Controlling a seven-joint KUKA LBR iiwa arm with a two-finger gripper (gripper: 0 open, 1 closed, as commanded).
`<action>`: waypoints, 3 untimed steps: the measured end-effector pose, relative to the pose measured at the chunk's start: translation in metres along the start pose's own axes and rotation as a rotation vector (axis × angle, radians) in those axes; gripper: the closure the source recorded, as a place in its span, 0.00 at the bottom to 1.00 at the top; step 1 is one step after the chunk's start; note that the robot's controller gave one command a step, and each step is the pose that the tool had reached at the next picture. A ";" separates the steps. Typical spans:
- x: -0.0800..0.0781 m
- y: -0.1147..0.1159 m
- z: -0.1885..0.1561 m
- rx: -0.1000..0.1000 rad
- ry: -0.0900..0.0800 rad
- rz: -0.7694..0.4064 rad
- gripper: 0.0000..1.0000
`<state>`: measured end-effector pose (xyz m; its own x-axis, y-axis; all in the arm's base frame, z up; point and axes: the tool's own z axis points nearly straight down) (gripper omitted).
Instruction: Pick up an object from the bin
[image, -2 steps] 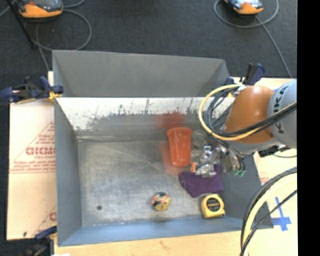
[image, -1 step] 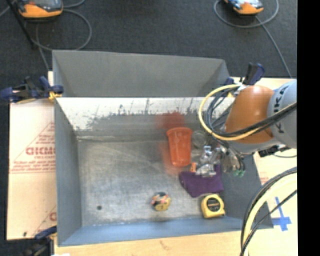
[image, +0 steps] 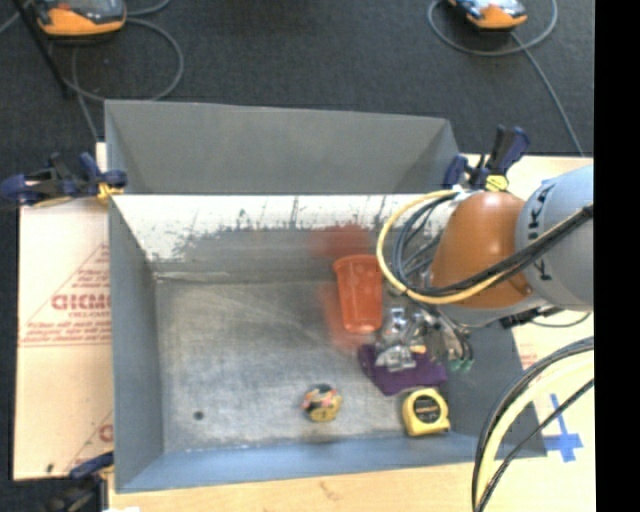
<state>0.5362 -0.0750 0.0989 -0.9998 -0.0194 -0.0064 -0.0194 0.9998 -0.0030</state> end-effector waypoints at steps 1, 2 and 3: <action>-0.006 0.012 0.003 -0.003 0.005 -0.042 1.00; 0.000 0.007 -0.051 -0.003 0.010 -0.038 1.00; -0.007 -0.036 0.016 -0.009 -0.003 -0.091 0.00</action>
Offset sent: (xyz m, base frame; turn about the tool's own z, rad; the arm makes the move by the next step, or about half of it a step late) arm -0.0100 0.0007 0.1312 -0.0218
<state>0.5443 -0.1112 0.0829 -0.9939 -0.1102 -0.0093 -0.1102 0.9939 0.0048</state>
